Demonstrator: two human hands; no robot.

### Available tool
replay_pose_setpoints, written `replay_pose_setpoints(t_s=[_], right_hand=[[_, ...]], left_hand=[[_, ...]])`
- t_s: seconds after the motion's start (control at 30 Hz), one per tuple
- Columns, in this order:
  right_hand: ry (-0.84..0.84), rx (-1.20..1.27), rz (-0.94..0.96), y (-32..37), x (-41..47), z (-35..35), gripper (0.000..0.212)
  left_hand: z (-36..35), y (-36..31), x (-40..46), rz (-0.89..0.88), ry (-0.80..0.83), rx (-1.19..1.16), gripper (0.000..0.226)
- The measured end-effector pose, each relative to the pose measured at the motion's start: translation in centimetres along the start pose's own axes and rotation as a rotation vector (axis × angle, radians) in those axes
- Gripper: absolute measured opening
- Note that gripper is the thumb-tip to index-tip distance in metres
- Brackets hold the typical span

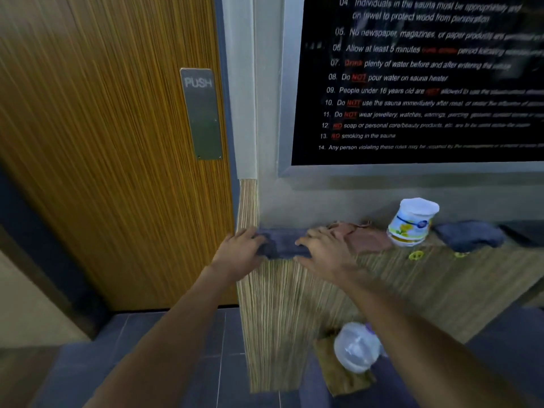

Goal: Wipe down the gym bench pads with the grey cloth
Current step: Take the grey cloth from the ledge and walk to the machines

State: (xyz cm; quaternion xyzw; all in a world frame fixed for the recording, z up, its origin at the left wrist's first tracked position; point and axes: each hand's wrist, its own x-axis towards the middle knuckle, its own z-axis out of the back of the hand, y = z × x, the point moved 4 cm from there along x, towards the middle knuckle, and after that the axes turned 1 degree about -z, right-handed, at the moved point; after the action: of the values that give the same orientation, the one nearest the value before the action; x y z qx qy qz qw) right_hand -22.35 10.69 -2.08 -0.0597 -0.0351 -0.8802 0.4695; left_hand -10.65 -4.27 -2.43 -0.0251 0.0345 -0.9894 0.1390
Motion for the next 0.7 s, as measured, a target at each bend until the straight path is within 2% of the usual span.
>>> replay_pose_setpoints(t_s=[0.3, 0.7], right_hand=[[-0.067, -0.028, 0.09, -0.2, 0.9, 0.2, 0.031], [-0.232, 0.063, 0.082, -0.6, -0.6, 2.9, 0.023]], left_hand=[[1.0, 0.7, 0.3, -0.051, -0.023, 0.047, 0.04], [4.0, -0.1, -0.9, -0.086, -0.212, -0.07, 0.018]])
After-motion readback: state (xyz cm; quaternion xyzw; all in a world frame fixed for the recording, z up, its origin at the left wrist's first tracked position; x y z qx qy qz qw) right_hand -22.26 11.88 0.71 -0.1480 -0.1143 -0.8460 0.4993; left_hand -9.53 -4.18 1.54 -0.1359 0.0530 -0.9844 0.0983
